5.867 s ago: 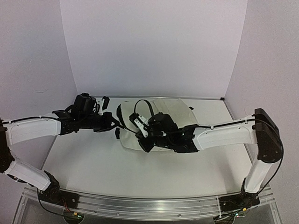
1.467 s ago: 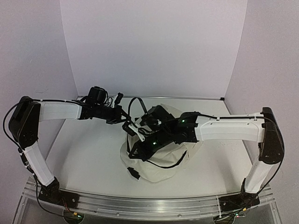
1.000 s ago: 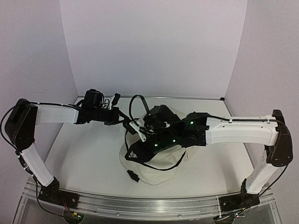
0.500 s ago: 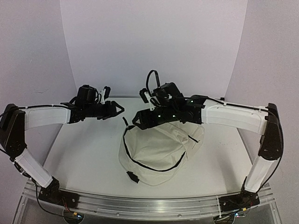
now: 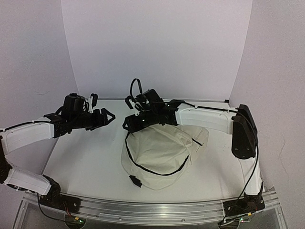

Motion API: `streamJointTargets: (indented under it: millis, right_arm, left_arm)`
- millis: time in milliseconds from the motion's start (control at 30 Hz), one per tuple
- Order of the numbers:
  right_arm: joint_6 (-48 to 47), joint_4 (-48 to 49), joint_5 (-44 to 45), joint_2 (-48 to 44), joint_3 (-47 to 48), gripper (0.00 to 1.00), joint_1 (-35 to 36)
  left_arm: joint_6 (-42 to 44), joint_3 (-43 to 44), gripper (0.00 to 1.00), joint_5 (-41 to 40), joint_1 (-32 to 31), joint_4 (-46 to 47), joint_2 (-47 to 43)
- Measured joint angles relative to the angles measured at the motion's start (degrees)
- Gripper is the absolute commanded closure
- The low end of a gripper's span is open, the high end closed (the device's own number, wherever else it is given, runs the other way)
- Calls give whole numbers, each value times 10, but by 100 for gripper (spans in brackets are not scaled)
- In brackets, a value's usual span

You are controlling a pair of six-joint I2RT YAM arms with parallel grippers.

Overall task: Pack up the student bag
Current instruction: Zip the student bag at the center of the board.

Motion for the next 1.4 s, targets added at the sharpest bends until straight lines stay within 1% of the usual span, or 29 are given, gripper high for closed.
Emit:
streamJointTargets:
  millis: [100,167,267,300,333,367,400,433,500,600,767,867,967,1133,1267,1333,1367,1400]
  right_arm:
    - [-2,0,-2,33,32,46,-5]
    - [-2,0,-2,49,45,50,-7]
    - [-4,-2,0,68,63,65,-10]
    - [-2,-4,-1,73,70,74,-11]
    - [2,-5,-1,79,78,76,-12]
    - [-2,-5,-1,80,81,89,-12]
    - [0,-4,-3,87,91,93,-13]
    - [-2,-4,-4,89,94,100,-13]
    - [1,-5,-9,93,102,100,-13]
    - [6,-4,-14,94,103,100,-13]
    - [7,-5,-16,93,103,100,-14]
    - [11,-4,-13,90,99,100,-14]
    - [13,-6,-10,80,87,100,-14]
    - [16,-4,-2,52,62,100,-14]
    - [18,-5,2,32,46,100,-14]
    - [19,-4,4,26,41,100,-14]
    - [20,-3,5,24,37,100,-14]
    - [20,-3,6,21,32,100,-14]
  left_arm:
    - [-3,-21,26,10,-1,-20,0]
    - [-5,-27,29,14,-2,-30,0]
    - [-10,-31,34,23,-6,-31,-1]
    - [-12,-32,37,25,-9,-31,-1]
    - [-14,-33,38,28,-12,-30,-1]
    - [-14,-33,41,28,-13,-30,-1]
    - [-17,-35,42,30,-17,-30,-1]
    - [-19,-35,43,32,-17,-30,-1]
    - [-21,-35,42,36,-23,-30,-1]
    - [-25,-35,37,42,-32,-29,0]
    - [-32,-35,35,54,-62,-24,22]
    - [-32,-32,37,63,-76,-16,48]
    - [-33,-26,41,69,-85,-8,71]
    - [-40,-21,43,72,-95,14,92]
    - [-47,-17,50,73,-96,26,96]
    - [-48,-10,56,75,-98,35,106]
    - [-49,-8,63,76,-99,37,111]
    - [-48,-4,67,77,-101,38,116]
